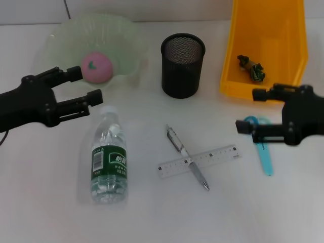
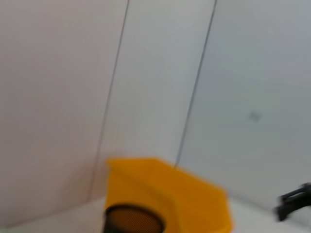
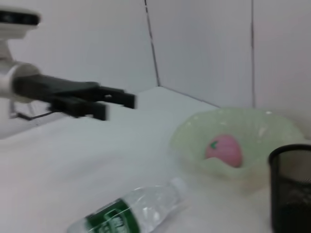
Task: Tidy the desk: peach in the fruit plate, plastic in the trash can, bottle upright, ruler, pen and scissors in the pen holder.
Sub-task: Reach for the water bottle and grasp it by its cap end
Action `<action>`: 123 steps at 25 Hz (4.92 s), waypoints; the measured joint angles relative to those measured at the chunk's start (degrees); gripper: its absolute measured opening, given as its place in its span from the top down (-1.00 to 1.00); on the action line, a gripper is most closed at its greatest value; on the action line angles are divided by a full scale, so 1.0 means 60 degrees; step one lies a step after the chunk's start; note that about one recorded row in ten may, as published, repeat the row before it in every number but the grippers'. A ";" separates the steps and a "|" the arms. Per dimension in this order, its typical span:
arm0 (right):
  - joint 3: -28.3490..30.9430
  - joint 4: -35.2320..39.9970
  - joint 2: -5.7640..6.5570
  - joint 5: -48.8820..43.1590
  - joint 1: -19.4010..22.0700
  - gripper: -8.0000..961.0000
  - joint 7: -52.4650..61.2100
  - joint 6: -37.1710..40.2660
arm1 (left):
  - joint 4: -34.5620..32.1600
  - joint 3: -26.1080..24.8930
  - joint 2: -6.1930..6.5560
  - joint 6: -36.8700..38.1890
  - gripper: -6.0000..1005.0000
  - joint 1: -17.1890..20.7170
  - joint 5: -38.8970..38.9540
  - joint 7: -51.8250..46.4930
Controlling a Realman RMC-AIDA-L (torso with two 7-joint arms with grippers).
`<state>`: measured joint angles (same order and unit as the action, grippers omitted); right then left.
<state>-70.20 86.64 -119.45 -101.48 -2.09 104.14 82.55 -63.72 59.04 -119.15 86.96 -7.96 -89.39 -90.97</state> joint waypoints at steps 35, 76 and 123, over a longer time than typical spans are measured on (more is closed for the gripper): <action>0.1153 -0.5438 0.0032 0.1135 -0.0611 -0.75 -0.3946 0.0354 | -0.2942 0.4061 0.0034 -0.2486 -0.64 -0.2180 -0.8243 -1.2380; 0.1153 -0.5777 0.0046 0.0994 -0.0929 -0.75 -0.3389 0.0492 | -0.0202 0.3422 0.0081 -0.2861 -0.19 -0.3772 -0.8290 -1.1327; 0.1636 -0.5929 0.0134 0.0940 -0.1093 -0.75 -0.3000 0.1125 | -0.2689 0.4726 0.0058 -0.2627 -0.37 -0.2928 -0.9107 -1.1182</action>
<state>-60.38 51.06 -118.65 -95.83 -8.64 86.14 89.30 -79.86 87.40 -118.80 71.20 -25.53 -144.03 -158.06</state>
